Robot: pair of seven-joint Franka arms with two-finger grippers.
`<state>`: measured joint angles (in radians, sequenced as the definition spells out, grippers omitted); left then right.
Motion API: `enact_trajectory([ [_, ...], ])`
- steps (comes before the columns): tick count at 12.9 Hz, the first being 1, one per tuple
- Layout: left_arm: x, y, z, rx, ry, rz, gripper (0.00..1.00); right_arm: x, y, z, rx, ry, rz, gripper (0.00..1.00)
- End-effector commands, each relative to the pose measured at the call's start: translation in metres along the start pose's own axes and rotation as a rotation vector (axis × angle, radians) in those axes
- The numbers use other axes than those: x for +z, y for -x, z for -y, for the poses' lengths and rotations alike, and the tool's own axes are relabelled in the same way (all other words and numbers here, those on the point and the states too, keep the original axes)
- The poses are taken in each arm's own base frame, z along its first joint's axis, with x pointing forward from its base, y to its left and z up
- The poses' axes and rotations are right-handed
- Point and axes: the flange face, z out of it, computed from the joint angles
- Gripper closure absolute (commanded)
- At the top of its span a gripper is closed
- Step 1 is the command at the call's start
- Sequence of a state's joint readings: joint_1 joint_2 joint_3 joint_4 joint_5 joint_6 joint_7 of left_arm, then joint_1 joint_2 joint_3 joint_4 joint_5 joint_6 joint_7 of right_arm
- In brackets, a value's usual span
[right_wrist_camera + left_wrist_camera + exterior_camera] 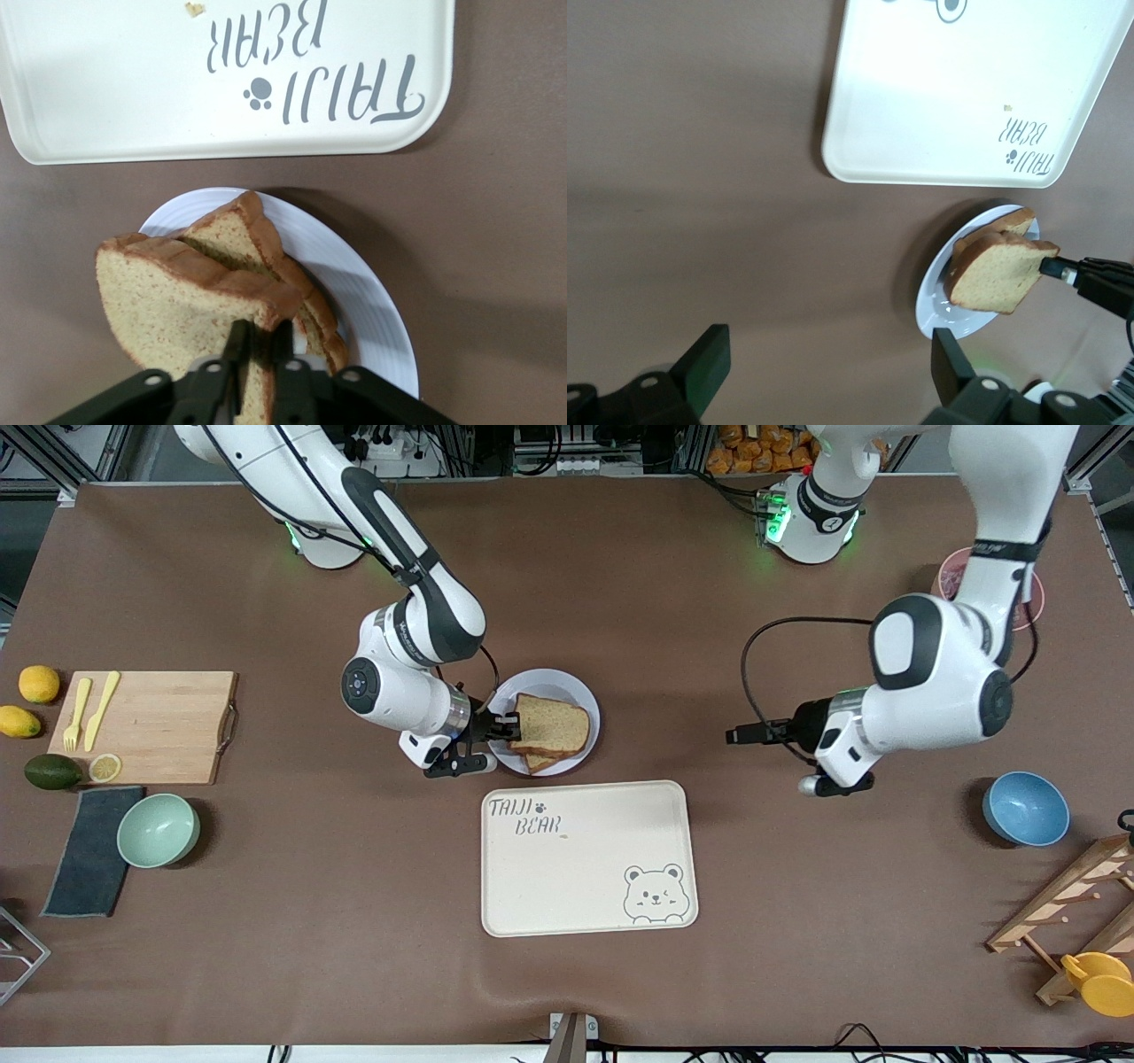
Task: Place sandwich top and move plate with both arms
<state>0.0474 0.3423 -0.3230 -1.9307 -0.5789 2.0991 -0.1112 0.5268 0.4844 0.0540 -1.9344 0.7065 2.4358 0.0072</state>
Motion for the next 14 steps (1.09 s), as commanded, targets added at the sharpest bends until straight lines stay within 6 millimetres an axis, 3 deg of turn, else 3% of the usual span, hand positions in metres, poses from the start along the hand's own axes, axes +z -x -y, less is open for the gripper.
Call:
enact_trajectory([
  [1, 0.042, 0.01, -0.015, -0.021, 0.031, -0.019, 0.0, 0.001, 0.0, 0.002, 0.017, -0.012, -0.006, 0.39],
  [5, 0.094, 0.027, -0.021, -0.142, 0.134, -0.035, 0.0, -0.003, -0.002, -0.002, 0.046, -0.013, -0.001, 0.33],
  [8, 0.125, 0.046, -0.024, -0.185, 0.156, -0.062, 0.0, -0.017, -0.005, -0.001, 0.065, -0.025, 0.02, 0.27],
  [12, 0.152, 0.049, -0.02, -0.15, 0.152, -0.029, 0.0, -0.083, -0.03, -0.022, 0.089, -0.051, 0.077, 0.19],
  [14, 0.168, 0.047, -0.009, -0.112, 0.172, -0.014, 0.0, -0.116, -0.044, -0.04, 0.086, -0.017, 0.109, 0.06],
])
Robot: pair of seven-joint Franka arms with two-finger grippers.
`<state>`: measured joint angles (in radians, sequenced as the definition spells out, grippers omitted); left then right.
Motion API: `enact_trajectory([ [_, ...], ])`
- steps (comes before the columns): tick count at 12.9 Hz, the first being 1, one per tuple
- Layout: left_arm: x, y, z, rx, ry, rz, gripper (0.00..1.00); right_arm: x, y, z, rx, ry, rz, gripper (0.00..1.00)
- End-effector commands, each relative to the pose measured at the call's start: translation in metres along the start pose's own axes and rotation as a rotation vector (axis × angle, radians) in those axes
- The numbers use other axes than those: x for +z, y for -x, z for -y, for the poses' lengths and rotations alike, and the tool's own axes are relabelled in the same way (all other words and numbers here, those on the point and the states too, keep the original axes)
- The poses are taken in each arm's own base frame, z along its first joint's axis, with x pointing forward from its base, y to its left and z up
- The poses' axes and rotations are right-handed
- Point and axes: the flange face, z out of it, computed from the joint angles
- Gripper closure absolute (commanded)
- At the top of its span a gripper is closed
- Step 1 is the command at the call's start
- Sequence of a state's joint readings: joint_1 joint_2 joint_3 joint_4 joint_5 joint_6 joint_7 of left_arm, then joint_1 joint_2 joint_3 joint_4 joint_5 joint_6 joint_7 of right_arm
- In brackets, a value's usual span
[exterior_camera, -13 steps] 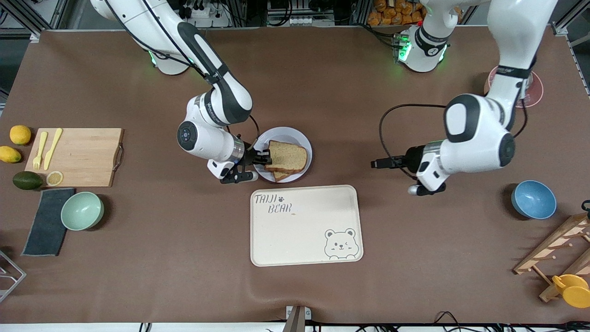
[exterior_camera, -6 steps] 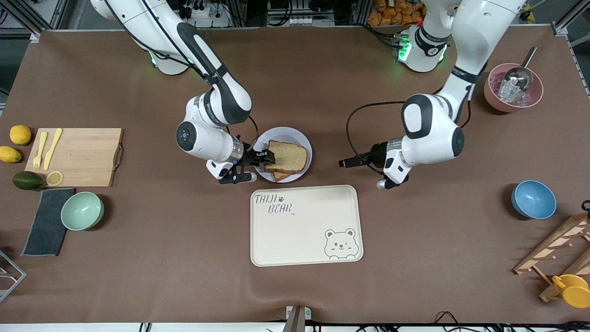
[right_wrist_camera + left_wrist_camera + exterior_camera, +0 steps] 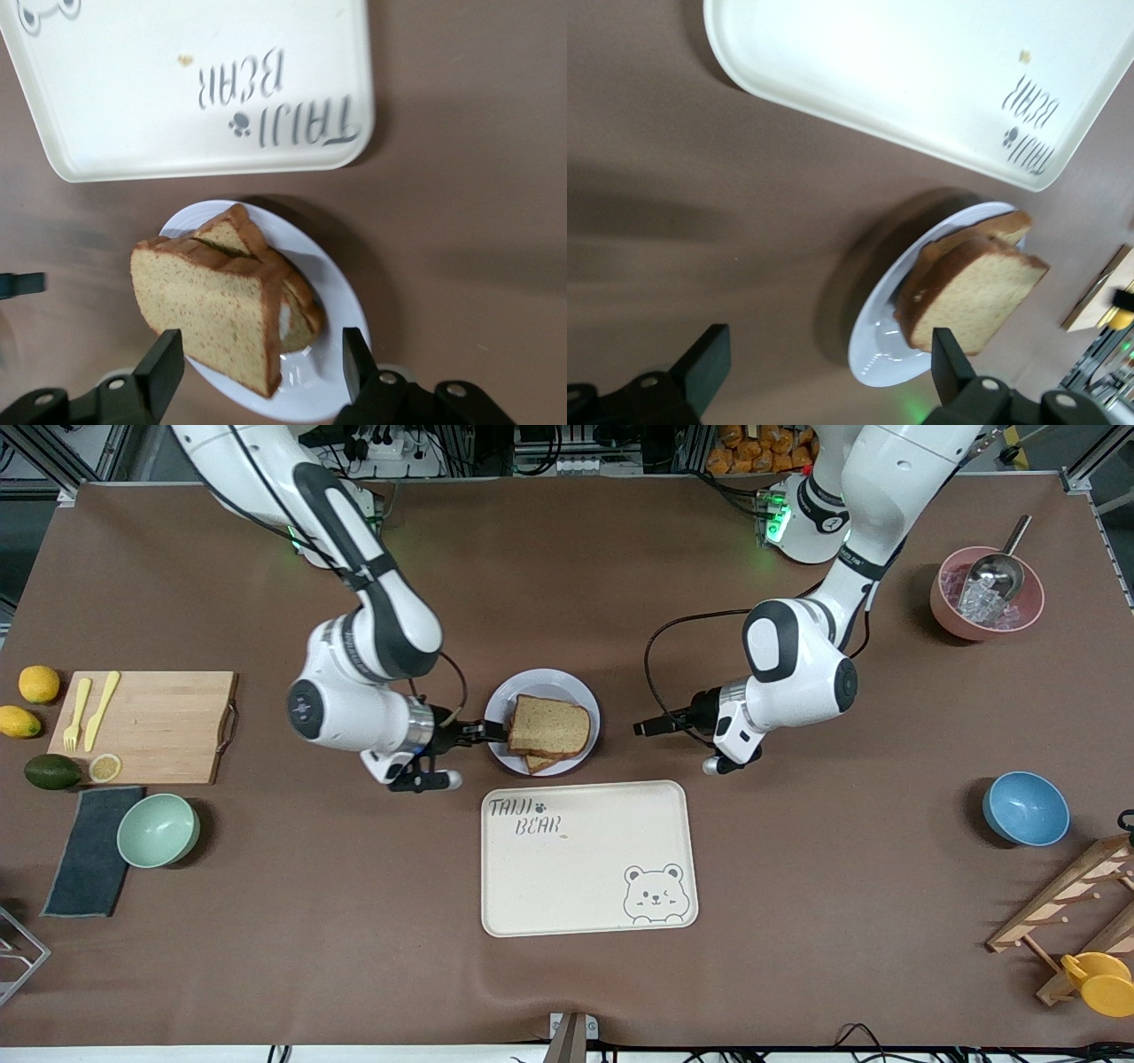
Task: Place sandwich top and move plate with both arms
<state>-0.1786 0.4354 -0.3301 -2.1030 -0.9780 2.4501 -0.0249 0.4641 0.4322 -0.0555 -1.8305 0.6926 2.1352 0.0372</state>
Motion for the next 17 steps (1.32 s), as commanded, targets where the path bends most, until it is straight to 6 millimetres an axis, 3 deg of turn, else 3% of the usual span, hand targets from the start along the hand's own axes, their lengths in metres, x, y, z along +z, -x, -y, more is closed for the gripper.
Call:
enact_trajectory([
  [1, 0.025, -0.004, 0.015, 0.047, 0.057, -0.005, 0.02, -0.047, -0.009, -0.022, 0.015, 0.038, 0.032, 0.0],
  [3, 0.054, 0.008, 0.02, 0.12, 0.114, -0.013, 0.06, -0.077, -0.015, -0.049, 0.042, 0.073, 0.045, 0.0],
  [7, 0.074, 0.023, 0.004, 0.215, 0.137, -0.004, 0.18, -0.116, -0.021, -0.117, 0.097, 0.188, 0.059, 0.0],
  [9, 0.083, 0.02, 0.006, 0.294, 0.14, -0.004, 0.26, -0.142, -0.024, -0.157, 0.124, 0.196, 0.056, 0.0],
  [12, 0.095, 0.02, 0.02, 0.353, 0.183, -0.02, 0.36, -0.185, -0.034, -0.21, -0.076, 0.158, 0.04, 0.0],
  [16, 0.113, 0.027, 0.029, 0.417, 0.254, -0.063, 0.43, -0.239, -0.036, -0.211, -0.145, 0.288, 0.024, 0.0],
  [17, 0.115, 0.028, 0.03, 0.428, 0.257, -0.067, 0.5, -0.257, -0.033, -0.206, -0.153, 0.304, 0.042, 0.0],
])
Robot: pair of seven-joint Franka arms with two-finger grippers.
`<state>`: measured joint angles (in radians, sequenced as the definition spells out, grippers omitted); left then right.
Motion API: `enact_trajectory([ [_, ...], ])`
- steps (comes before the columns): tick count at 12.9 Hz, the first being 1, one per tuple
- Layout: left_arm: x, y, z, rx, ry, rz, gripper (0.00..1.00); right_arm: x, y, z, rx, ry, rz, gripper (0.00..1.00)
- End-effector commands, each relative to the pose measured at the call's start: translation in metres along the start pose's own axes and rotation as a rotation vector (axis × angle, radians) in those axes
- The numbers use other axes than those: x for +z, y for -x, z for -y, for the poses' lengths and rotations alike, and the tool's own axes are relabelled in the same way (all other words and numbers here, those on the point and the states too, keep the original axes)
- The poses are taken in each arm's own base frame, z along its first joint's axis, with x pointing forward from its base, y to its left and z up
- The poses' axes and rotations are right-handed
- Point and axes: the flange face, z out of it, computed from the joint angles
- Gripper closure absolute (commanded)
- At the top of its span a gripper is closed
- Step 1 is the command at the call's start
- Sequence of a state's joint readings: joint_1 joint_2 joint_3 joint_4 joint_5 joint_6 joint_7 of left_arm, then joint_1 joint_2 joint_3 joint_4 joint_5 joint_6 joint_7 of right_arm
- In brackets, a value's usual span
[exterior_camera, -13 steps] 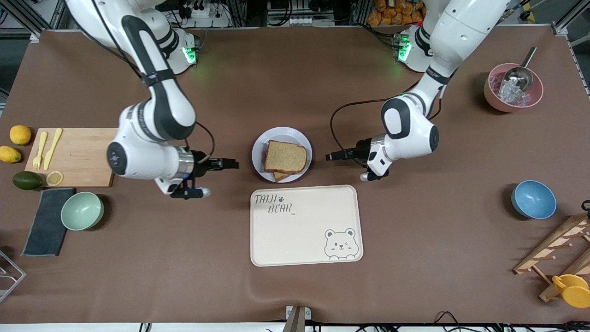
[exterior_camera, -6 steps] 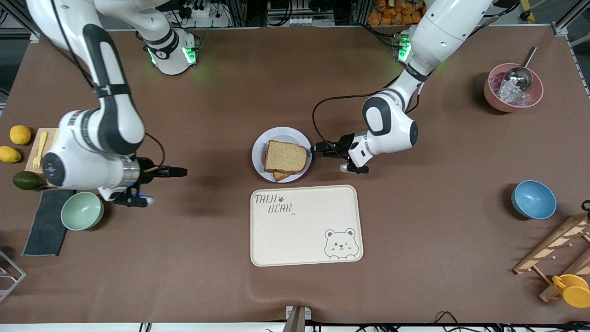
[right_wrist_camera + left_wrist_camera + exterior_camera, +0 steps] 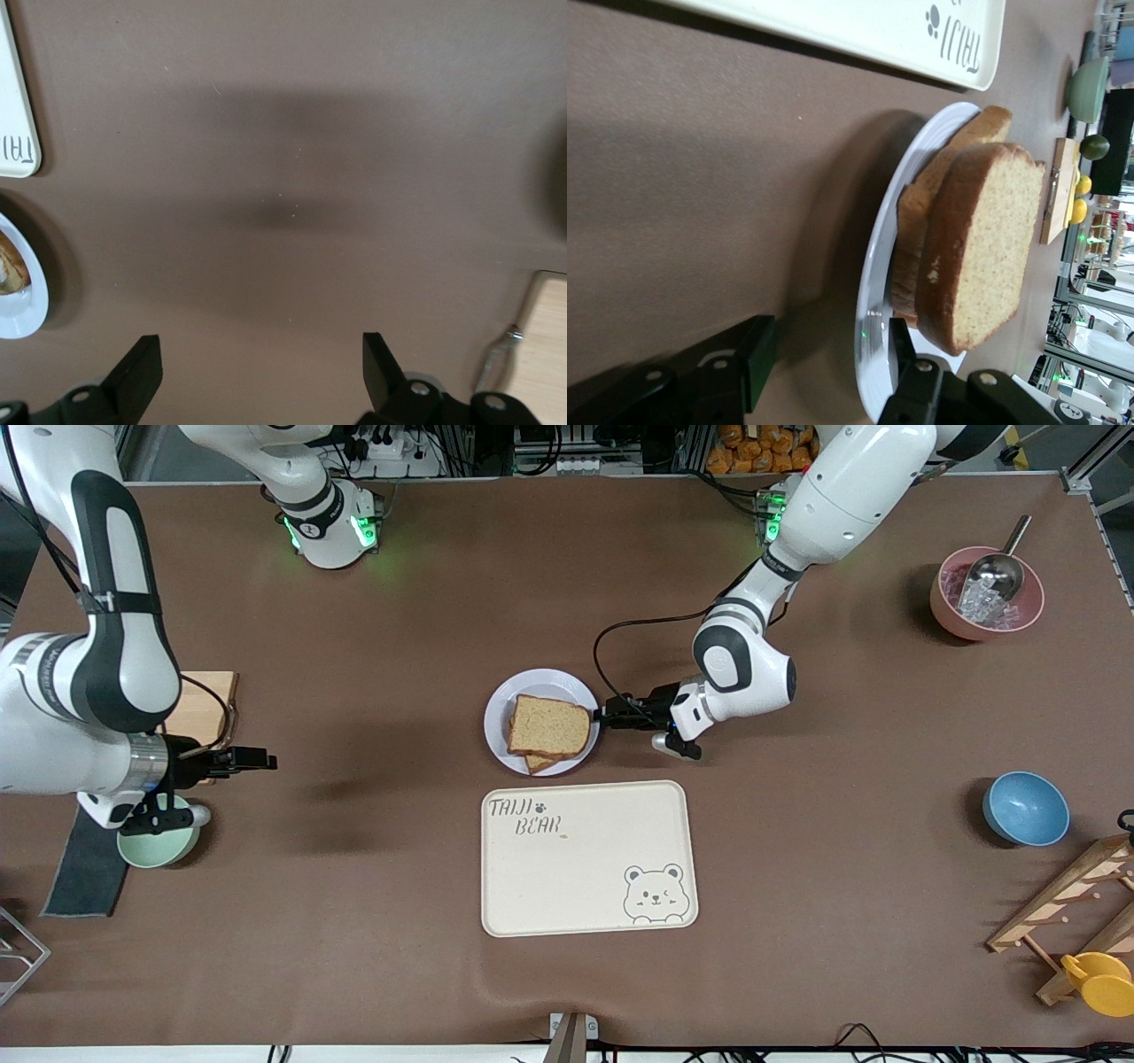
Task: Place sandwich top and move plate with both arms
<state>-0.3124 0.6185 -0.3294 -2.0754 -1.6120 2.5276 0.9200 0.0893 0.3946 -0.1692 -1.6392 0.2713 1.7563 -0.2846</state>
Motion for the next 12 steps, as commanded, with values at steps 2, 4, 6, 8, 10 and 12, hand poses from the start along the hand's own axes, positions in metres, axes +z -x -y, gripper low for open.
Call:
enact_trajectory([
  [2, 0.009, 0.002, 0.0, 0.035, 0.01, -0.019, 0.56, -0.081, 0.019, 0.015, -0.026, 0.067, 0.018, 0.0],
  [4, 0.013, 0.005, -0.004, 0.03, 0.015, -0.018, 0.6, -0.122, 0.041, 0.036, 0.048, 0.085, -0.046, 0.0],
  [6, 0.014, 0.003, -0.007, 0.035, 0.02, -0.021, 0.61, -0.146, 0.06, 0.049, 0.096, 0.113, -0.073, 0.0],
  [8, 0.016, 0.003, -0.009, 0.034, 0.025, -0.023, 0.66, -0.162, 0.076, 0.065, 0.165, 0.112, -0.082, 0.0],
  [10, 0.023, 0.0, -0.006, 0.07, 0.036, -0.03, 0.73, -0.171, 0.099, 0.075, 0.158, 0.146, -0.098, 0.0],
  [12, 0.028, 0.002, 0.0, 0.092, 0.052, -0.051, 0.82, -0.18, 0.116, 0.08, 0.154, 0.159, -0.117, 0.0],
])
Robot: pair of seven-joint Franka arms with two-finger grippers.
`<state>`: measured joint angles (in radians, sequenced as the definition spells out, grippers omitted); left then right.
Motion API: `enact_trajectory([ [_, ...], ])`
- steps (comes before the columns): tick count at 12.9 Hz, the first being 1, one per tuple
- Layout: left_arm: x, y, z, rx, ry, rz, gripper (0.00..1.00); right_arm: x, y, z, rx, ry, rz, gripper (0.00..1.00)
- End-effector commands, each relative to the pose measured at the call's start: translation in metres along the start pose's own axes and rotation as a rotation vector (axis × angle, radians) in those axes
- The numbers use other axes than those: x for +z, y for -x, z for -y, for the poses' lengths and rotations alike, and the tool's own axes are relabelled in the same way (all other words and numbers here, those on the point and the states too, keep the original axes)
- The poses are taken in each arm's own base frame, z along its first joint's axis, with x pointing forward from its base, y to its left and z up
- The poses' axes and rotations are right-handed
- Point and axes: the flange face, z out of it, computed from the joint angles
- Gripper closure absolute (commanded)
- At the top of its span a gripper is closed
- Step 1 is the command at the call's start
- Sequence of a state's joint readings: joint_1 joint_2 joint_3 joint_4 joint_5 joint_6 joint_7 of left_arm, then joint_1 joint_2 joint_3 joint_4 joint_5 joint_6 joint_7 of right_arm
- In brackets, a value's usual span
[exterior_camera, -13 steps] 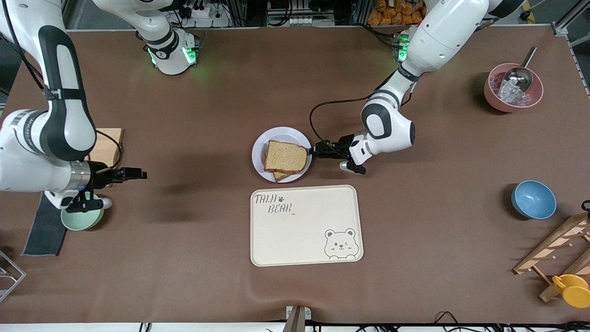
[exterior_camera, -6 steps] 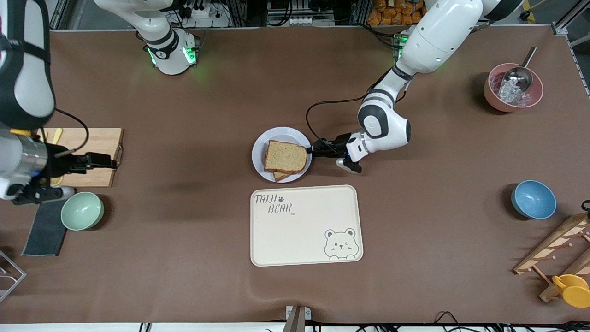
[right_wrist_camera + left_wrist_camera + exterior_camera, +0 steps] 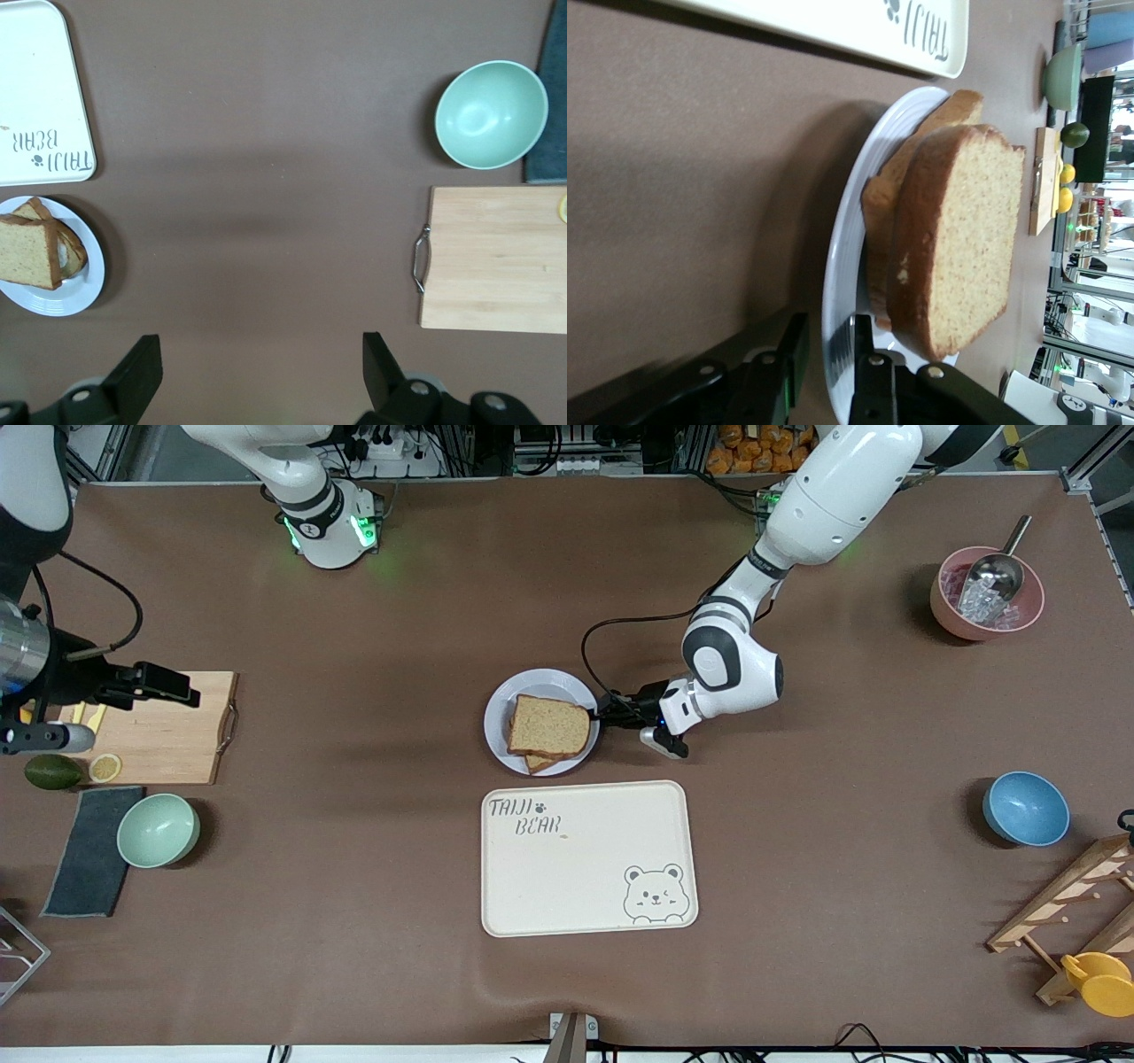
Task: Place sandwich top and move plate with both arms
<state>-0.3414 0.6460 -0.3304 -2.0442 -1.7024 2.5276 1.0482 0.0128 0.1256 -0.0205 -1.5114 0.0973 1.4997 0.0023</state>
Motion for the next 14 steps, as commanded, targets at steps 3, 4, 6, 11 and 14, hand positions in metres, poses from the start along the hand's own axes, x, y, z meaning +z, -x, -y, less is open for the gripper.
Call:
enact_trajectory([
  [3, 0.013, -0.001, 0.008, 0.042, 0.021, -0.032, 0.96, -0.022, 0.033, -0.001, 0.017, 0.027, -0.047, 0.0],
  [4, 0.012, -0.003, 0.006, 0.044, 0.023, -0.036, 1.0, -0.027, 0.035, -0.001, 0.016, 0.028, -0.059, 0.0],
  [6, 0.011, -0.009, 0.003, 0.048, 0.031, -0.046, 1.0, -0.031, 0.033, -0.007, 0.009, 0.041, -0.078, 0.0],
  [11, 0.009, -0.03, -0.018, 0.091, 0.102, -0.066, 1.0, -0.045, 0.027, -0.012, -0.051, 0.051, -0.111, 0.0],
  [14, 0.008, -0.033, -0.024, 0.096, 0.157, -0.054, 1.0, -0.045, 0.018, -0.013, -0.042, 0.055, -0.111, 0.0],
])
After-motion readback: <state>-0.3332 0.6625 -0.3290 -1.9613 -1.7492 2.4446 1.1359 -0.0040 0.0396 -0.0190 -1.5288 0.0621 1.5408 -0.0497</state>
